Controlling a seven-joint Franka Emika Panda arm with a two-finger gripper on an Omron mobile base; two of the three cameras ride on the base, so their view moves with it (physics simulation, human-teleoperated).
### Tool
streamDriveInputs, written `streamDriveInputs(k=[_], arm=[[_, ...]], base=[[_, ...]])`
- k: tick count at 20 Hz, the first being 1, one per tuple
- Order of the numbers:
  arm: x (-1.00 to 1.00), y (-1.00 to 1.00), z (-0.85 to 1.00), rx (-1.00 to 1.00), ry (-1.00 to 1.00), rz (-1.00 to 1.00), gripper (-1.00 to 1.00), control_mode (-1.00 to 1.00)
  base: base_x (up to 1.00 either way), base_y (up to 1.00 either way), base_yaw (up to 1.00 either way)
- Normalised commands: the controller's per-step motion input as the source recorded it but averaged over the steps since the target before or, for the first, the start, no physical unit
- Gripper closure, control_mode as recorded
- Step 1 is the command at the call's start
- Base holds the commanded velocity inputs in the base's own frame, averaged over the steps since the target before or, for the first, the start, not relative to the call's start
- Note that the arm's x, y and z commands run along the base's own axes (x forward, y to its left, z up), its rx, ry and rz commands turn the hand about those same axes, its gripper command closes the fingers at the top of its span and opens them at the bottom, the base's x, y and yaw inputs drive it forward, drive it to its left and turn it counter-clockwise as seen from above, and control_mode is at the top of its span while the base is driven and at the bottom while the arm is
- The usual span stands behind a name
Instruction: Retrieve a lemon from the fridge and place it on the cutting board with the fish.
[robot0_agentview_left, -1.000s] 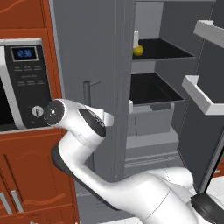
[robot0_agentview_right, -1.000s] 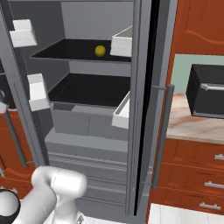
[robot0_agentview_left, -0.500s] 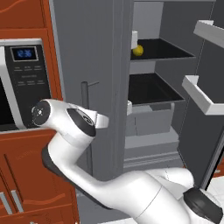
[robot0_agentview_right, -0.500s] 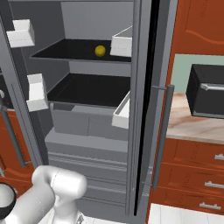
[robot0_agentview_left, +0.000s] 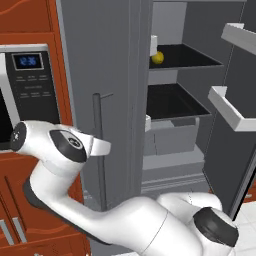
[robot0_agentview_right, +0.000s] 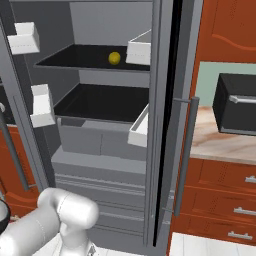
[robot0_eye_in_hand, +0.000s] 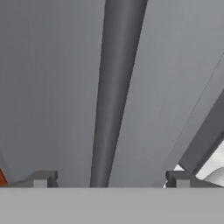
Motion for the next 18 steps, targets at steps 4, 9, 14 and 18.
streamDriveInputs(k=[4,9,14,18], arm=[[-0.95,-0.08,0.19,0.00,0.00,-0.02,-1.00,-1.00],[-1.00,-0.89,0.03,0.20,-0.07,0.00,-1.00,-1.00],[-1.00,-1.00,0.04,0.34,-0.05,0.00,-1.00,-1.00],[-0.69,-1.00,0.11,0.54,-0.06,0.02,-1.00,-1.00]], base=[[0.00,0.00,0.00],[0.00,0.00,0.00],[0.00,0.00,0.00],[0.00,0.00,0.00]])
